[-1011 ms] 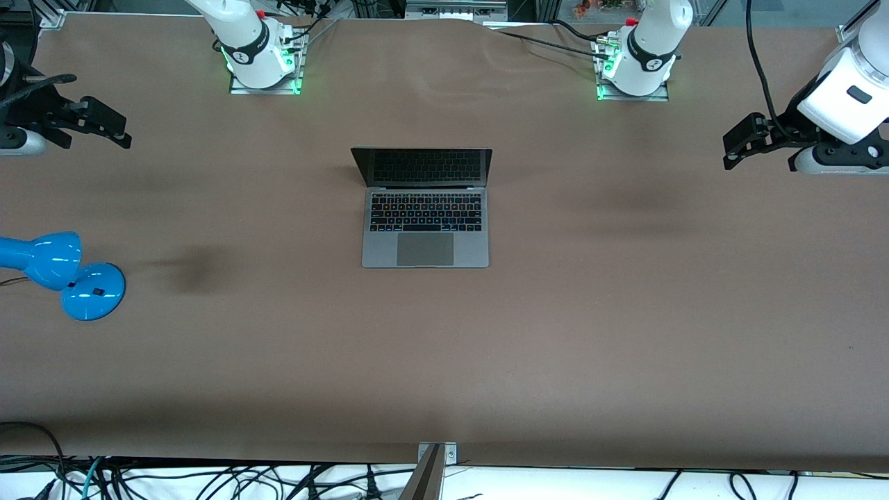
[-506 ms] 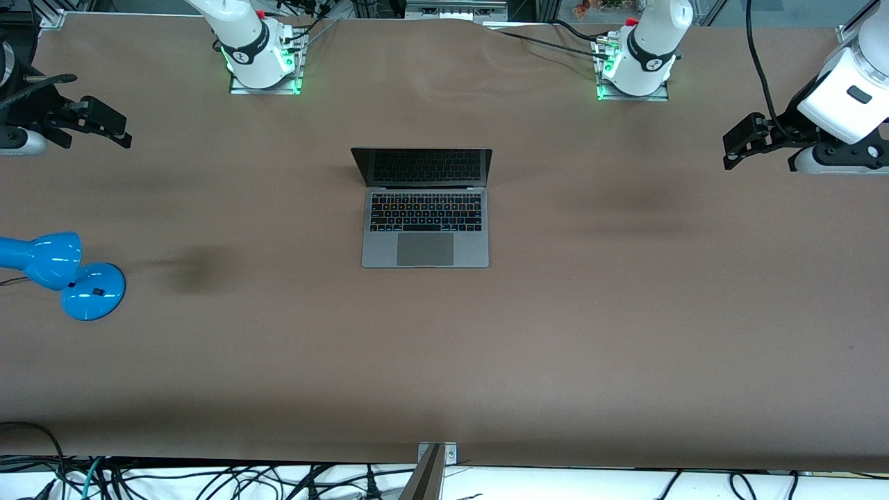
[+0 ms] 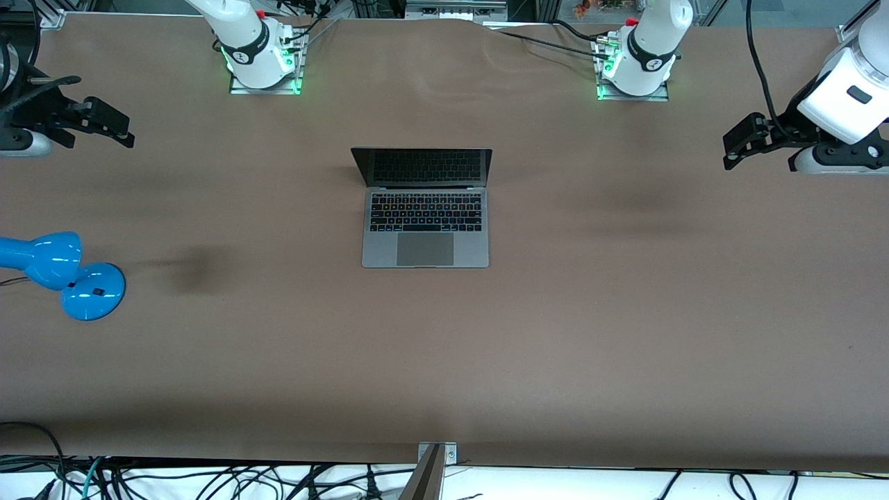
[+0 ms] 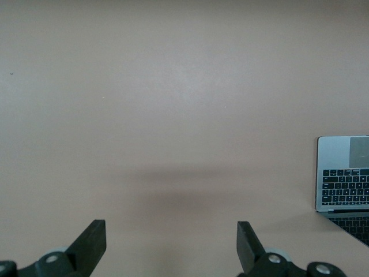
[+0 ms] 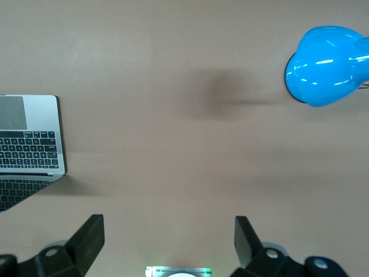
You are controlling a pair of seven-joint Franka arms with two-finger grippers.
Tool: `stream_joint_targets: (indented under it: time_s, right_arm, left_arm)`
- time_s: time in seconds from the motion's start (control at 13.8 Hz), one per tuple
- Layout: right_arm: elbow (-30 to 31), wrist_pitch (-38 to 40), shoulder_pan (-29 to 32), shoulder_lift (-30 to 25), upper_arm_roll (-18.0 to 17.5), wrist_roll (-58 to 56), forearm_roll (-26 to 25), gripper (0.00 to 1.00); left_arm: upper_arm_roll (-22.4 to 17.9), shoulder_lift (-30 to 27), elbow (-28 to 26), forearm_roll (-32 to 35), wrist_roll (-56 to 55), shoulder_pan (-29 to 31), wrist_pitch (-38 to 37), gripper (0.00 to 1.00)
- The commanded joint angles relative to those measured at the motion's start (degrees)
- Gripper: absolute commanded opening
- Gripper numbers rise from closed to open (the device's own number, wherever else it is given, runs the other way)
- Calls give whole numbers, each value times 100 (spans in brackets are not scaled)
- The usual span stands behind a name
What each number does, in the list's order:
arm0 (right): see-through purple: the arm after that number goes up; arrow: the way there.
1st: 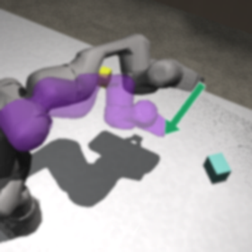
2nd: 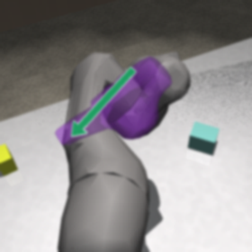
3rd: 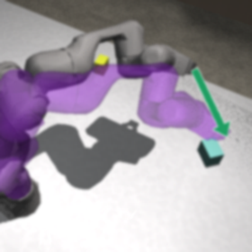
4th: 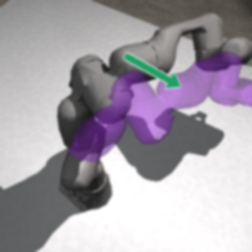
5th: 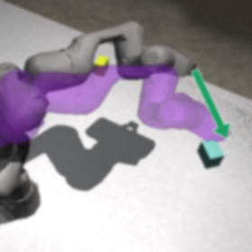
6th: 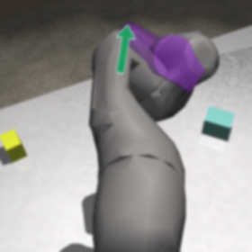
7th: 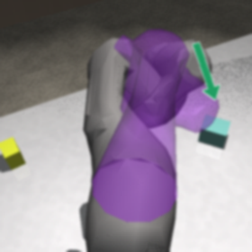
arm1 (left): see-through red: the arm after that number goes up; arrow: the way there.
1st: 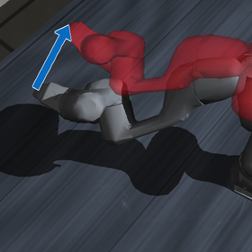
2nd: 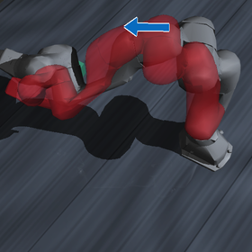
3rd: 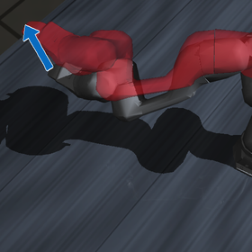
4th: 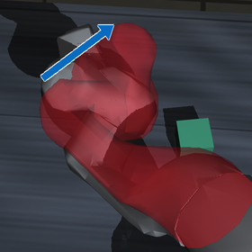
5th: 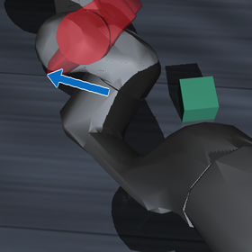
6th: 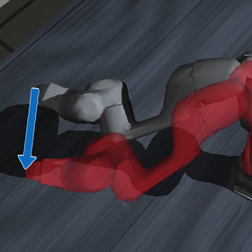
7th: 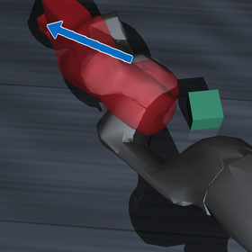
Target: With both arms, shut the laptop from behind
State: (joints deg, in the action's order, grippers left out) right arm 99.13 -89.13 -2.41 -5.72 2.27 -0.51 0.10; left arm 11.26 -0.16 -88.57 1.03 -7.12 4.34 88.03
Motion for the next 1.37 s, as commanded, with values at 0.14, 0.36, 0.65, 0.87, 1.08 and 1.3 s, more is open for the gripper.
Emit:
stream_joint_targets:
  time_s: [0.14,0.36,0.65,0.87,1.08,1.3]
  right_arm:
    - [80,19,48,-52,-60,-19,-19,100]
    - [150,19,48,-17,-78,-202,25,100]
    - [362,71,48,18,-515,-485,104,100]
    - [362,63,39,88,-1157,-406,130,100]
    - [362,1,31,220,-1475,241,734,100]
    - [344,-86,-13,413,-1729,727,1141,100]
  left_arm:
    - [-10,69,129,-6,80,6,-14,100]
    - [-1,218,147,116,88,14,-22,100]
    - [8,394,77,152,141,6,-259,100]
    - [156,447,-28,-259,-121,-100,-260,100]
    - [761,622,-117,-375,-1051,-152,-225,100]
    - [1570,1000,-125,-375,-2054,-153,-198,100]
